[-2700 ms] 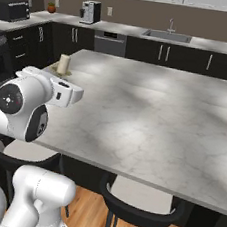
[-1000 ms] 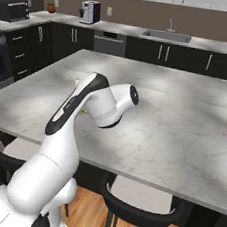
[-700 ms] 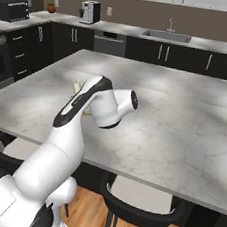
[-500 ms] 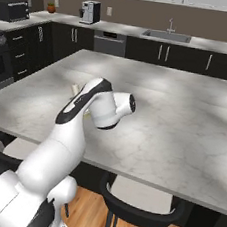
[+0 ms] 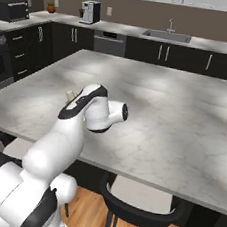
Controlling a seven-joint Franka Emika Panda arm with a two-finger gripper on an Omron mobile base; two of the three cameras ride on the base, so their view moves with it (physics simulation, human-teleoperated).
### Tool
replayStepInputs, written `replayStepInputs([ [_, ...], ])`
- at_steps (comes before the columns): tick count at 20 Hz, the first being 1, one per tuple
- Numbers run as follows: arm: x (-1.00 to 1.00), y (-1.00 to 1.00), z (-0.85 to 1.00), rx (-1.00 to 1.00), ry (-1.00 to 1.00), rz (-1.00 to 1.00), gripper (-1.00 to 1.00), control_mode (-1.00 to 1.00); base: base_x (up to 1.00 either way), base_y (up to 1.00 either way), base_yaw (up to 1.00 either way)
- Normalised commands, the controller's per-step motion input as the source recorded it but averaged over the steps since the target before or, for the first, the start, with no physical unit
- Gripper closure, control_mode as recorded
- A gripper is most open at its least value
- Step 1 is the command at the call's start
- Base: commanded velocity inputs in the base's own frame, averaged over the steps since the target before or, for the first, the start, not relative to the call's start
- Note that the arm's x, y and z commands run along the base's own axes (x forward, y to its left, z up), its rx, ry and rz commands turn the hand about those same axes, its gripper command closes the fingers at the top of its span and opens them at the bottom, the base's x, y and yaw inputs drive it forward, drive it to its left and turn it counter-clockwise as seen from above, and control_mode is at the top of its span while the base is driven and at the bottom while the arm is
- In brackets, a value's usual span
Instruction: Get the candle and the beer from the cabinet and move them to the dining counter.
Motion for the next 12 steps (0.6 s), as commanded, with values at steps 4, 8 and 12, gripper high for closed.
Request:
replayStepInputs([
  [4,0.38,0.10,-0.30,0.00,-0.08,0.10,1.00,-1.00,0.00,0.00,0.00],
  [8,0.41,0.03,-0.27,0.00,-0.01,0.09,1.00,-1.00,0.00,0.00,0.00],
  [12,0.44,0.00,-0.21,0.02,0.03,0.18,1.00,-1.00,0.00,0.00,0.00],
])
